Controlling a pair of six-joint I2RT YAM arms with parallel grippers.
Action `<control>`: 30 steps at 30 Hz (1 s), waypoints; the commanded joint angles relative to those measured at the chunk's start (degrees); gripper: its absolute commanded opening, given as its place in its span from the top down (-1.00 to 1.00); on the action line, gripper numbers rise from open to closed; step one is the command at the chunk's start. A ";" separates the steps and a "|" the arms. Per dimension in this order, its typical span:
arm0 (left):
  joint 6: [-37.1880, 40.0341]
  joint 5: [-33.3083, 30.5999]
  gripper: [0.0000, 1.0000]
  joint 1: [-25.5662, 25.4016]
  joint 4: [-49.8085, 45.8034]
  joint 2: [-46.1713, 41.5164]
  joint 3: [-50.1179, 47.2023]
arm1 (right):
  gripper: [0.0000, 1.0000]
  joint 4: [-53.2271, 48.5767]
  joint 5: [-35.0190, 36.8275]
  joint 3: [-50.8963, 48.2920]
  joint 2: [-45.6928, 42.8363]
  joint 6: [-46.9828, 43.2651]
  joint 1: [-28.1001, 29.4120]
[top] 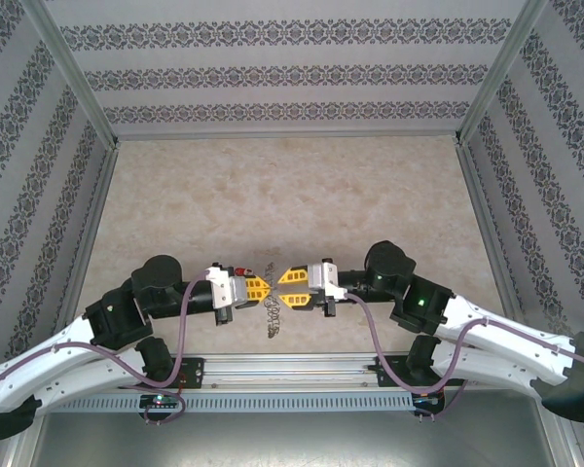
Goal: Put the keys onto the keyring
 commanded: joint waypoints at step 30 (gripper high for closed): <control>-23.04 -55.02 1.00 -0.63 -20.45 -11.96 -3.83 | -0.20 -19.70 15.06 24.56 47.95 15.02 -10.90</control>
